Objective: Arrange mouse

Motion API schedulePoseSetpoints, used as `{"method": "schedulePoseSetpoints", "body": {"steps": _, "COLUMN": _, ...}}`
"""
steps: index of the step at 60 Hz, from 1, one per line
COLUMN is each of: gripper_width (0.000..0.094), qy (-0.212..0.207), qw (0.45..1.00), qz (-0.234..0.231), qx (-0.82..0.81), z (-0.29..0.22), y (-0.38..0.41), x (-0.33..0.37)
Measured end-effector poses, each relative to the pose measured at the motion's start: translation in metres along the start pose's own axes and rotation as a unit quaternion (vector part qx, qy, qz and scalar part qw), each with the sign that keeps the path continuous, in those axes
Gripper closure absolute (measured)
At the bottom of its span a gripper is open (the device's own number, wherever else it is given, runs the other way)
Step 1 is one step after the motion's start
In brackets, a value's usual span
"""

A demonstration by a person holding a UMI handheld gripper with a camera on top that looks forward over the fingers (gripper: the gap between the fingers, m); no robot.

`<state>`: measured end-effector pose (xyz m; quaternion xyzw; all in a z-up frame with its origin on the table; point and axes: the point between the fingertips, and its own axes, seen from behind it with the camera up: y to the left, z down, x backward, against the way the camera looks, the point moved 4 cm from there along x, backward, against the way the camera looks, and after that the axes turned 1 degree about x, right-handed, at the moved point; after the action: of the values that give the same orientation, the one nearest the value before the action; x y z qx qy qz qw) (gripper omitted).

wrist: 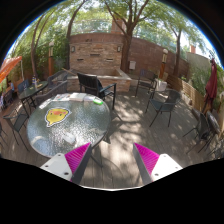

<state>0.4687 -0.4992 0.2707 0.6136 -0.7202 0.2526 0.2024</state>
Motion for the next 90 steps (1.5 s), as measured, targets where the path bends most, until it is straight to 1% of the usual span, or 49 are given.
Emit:
{"method": "schedulePoseSetpoints", "body": {"steps": 3, "gripper_width": 0.0065, "qy": 0.002, "qw": 1.0, "qz": -0.007, "qx": -0.01, "z": 0.003, "y": -0.004, "x": -0.001}}
{"method": "schedulePoseSetpoints", "body": {"steps": 4, "gripper_width": 0.0066, "qy": 0.001, "qw": 1.0, "qz": -0.004, "qx": -0.009, "z": 0.012, "y": -0.001, "x": -0.002}}
{"method": "schedulePoseSetpoints", "body": {"steps": 5, "gripper_width": 0.0067, "qy": 0.004, "qw": 1.0, "qz": -0.005, "qx": -0.012, "z": 0.006, "y": 0.001, "x": -0.005}}
{"method": "schedulePoseSetpoints", "body": {"steps": 11, "gripper_width": 0.0066, "qy": 0.006, "qw": 1.0, "qz": 0.005, "qx": -0.01, "z": 0.006, "y": 0.0, "x": -0.008}}
{"method": "schedulePoseSetpoints", "body": {"steps": 21, "gripper_width": 0.0071, "qy": 0.02, "qw": 1.0, "qz": 0.016, "qx": -0.011, "z": 0.029, "y": 0.009, "x": -0.012}}
{"method": "schedulePoseSetpoints", "body": {"steps": 26, "gripper_width": 0.0078, "qy": 0.032, "qw": 0.999, "qz": 0.023, "qx": 0.0, "z": 0.053, "y": 0.017, "x": -0.012}}
{"method": "schedulePoseSetpoints", "body": {"steps": 35, "gripper_width": 0.0086, "qy": 0.059, "qw": 0.998, "qz": 0.016, "qx": 0.011, "z": 0.101, "y": 0.062, "x": -0.021}}
{"method": "schedulePoseSetpoints", "body": {"steps": 43, "gripper_width": 0.0083, "qy": 0.052, "qw": 0.998, "qz": 0.002, "qx": 0.016, "z": 0.117, "y": 0.123, "x": -0.045}}
{"method": "schedulePoseSetpoints", "body": {"steps": 53, "gripper_width": 0.0082, "qy": 0.036, "qw": 0.999, "qz": -0.019, "qx": 0.016, "z": 0.106, "y": 0.195, "x": -0.107}}
{"method": "schedulePoseSetpoints", "body": {"steps": 63, "gripper_width": 0.0066, "qy": 0.033, "qw": 0.998, "qz": -0.034, "qx": 0.046, "z": 0.095, "y": 0.235, "x": -0.182}}
{"method": "schedulePoseSetpoints", "body": {"steps": 73, "gripper_width": 0.0071, "qy": 0.04, "qw": 0.997, "qz": -0.035, "qx": 0.059, "z": 0.088, "y": 0.243, "x": -0.246}}
{"method": "schedulePoseSetpoints", "body": {"steps": 78, "gripper_width": 0.0075, "qy": 0.049, "qw": 0.996, "qz": -0.049, "qx": 0.055, "z": 0.086, "y": 0.243, "x": -0.269}}
{"method": "schedulePoseSetpoints", "body": {"steps": 82, "gripper_width": 0.0086, "qy": 0.041, "qw": 0.996, "qz": -0.067, "qx": 0.051, "z": 0.077, "y": 0.243, "x": -0.279}}
{"method": "schedulePoseSetpoints", "body": {"steps": 90, "gripper_width": 0.0095, "qy": 0.037, "qw": 0.994, "qz": -0.078, "qx": 0.059, "z": 0.06, "y": 0.237, "x": -0.298}}
